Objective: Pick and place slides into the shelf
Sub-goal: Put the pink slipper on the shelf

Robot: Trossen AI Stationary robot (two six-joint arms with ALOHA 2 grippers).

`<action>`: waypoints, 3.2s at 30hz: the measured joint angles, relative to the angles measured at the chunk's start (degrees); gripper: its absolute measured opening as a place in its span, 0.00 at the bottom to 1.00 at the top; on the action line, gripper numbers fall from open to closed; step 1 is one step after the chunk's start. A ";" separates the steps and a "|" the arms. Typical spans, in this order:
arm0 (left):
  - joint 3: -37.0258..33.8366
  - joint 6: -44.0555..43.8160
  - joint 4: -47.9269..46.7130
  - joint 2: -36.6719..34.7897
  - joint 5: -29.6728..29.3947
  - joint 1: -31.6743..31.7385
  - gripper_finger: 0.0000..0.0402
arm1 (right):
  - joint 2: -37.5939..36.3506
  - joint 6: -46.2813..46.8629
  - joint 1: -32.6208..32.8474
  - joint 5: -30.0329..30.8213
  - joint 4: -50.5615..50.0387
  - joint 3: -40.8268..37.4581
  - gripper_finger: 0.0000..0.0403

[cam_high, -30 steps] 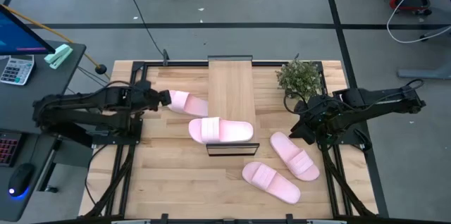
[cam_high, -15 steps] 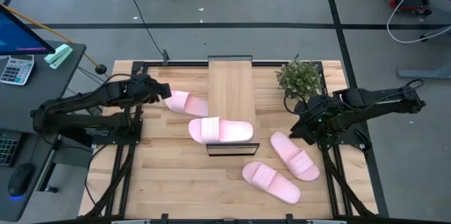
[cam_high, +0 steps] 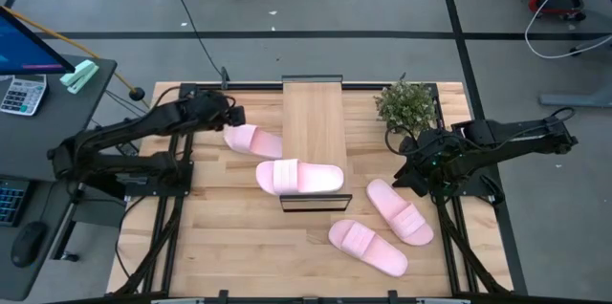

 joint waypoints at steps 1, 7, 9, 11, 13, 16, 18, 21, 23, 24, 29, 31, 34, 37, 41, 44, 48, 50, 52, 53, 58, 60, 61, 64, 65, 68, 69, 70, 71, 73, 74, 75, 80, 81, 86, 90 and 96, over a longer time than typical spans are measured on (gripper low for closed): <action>0.00 0.09 0.79 0.23 0.24 0.10 0.73 | 0.00 0.21 0.00 -0.23 0.00 0.00 0.47; 0.00 0.11 2.80 0.45 0.34 0.06 0.73 | 0.00 1.82 0.00 -1.14 -0.63 0.00 0.47; 0.00 0.15 2.75 0.45 0.34 0.06 0.73 | 0.00 2.24 0.02 -1.66 -2.08 0.00 0.47; 0.00 0.17 2.76 0.44 0.34 0.06 0.73 | 0.00 3.08 0.02 -1.87 -4.24 0.00 0.47; 0.00 0.17 2.75 0.43 0.34 0.06 0.73 | -0.05 3.45 0.04 -2.88 -6.07 0.00 0.47; 0.00 0.17 2.81 0.40 0.46 0.06 0.73 | -0.26 4.32 0.04 -5.07 -6.38 0.00 0.47; 0.00 0.17 3.23 0.36 1.15 0.06 0.73 | -0.24 5.14 0.08 -6.41 -5.83 0.00 0.47; 0.00 0.94 4.21 0.36 1.84 0.06 0.73 | -0.24 5.73 1.29 -6.88 -4.28 0.00 0.47; 0.00 1.33 5.33 0.36 1.86 0.06 0.73 | -0.22 6.45 2.35 -6.79 -3.66 0.00 0.47; 0.00 1.33 5.70 0.36 1.85 0.06 0.73 | -0.22 6.97 2.86 -6.58 -3.65 0.00 0.47; 0.00 1.68 6.25 0.36 1.85 0.06 0.73 | -0.22 9.05 5.38 -4.09 -3.41 0.00 0.47; 0.00 1.68 6.27 0.36 1.85 0.06 0.73 | -0.22 10.46 6.22 -2.37 -2.89 0.00 0.47; 0.00 1.68 6.27 0.36 1.85 0.06 0.73 | -0.15 12.06 7.72 -1.49 0.23 0.00 0.47; 0.00 1.70 6.25 0.36 1.85 0.06 0.73 | 0.69 12.68 9.46 -1.36 3.01 0.00 0.47; 0.00 1.72 6.25 0.36 1.85 0.06 0.73 | 2.76 14.44 12.17 -0.62 4.18 0.00 0.47; 0.00 1.72 6.25 0.36 1.85 0.06 0.73 | 4.44 15.99 15.48 0.27 5.89 0.00 0.47; 0.00 1.81 6.25 0.36 1.83 0.06 0.73 | 7.65 18.07 21.85 3.93 8.35 0.00 0.47; 0.00 2.77 6.25 0.36 1.83 0.06 0.73 | 9.78 18.77 25.49 5.25 9.14 0.00 0.47; 0.00 3.30 6.26 0.36 1.84 0.06 0.73 | 12.53 20.18 28.59 5.75 9.58 0.00 0.47; 0.00 3.36 6.27 0.36 1.83 0.06 0.73 | 14.07 20.96 29.83 5.84 9.88 0.00 0.47; 0.00 3.74 6.33 0.36 1.84 0.06 0.73 | 22.11 18.56 35.62 7.37 18.57 0.00 0.47; 0.00 3.75 6.33 0.36 1.83 0.06 0.73 | 25.08 16.42 37.08 7.76 21.59 0.00 0.47; 0.00 3.76 6.33 0.36 1.84 0.06 0.73 | 26.47 15.44 37.68 7.97 22.17 0.00 0.47; 0.00 3.73 6.36 0.36 1.83 0.06 0.73 | 29.71 11.41 38.85 8.36 22.49 0.00 0.47; 0.00 3.73 6.36 0.36 1.85 0.06 0.73 | 30.39 9.92 39.04 8.67 22.46 0.03 0.47; 0.00 3.77 6.36 0.36 2.70 0.06 0.73 | 32.74 4.34 39.06 9.58 21.54 1.87 0.47; 0.00 4.19 6.36 0.36 2.99 0.06 0.73 | 33.42 2.31 39.06 9.90 20.73 3.12 0.47; 0.00 4.70 6.38 0.36 3.36 0.06 0.73 | 34.24 0.06 39.06 10.36 19.11 4.82 0.47; 0.00 5.00 6.37 0.36 3.75 0.06 0.73 | 35.22 -2.43 39.06 11.16 16.94 6.90 0.47; 0.00 5.25 6.36 0.36 4.05 0.06 0.73 | 37.90 -7.70 39.12 13.40 10.77 12.10 0.47; 0.00 5.78 6.38 0.36 4.19 0.06 0.73 | 39.47 -10.20 39.33 15.03 6.90 15.02 0.47; 0.00 6.26 6.38 0.36 4.21 0.04 0.73 | 41.22 -12.48 39.60 16.82 3.16 18.05 0.47; 0.00 7.59 6.36 0.36 4.33 0.02 0.73 | 50.66 -15.64 43.03 23.10 -11.05 31.61 0.46; 0.00 8.01 6.36 0.36 4.70 0.02 0.73 | 52.26 -15.14 44.05 23.20 -12.94 33.45 0.46; 0.00 9.09 6.36 0.36 6.37 0.01 0.73 | 57.61 -12.22 49.82 26.48 -17.42 37.18 0.44; 0.00 9.07 6.44 0.36 6.35 -0.48 0.73 | 60.39 -14.03 52.47 34.68 -18.67 36.83 0.43; 0.00 8.80 6.54 0.36 6.36 -1.61 0.73 | 64.13 -11.81 52.87 39.73 -18.36 34.23 0.43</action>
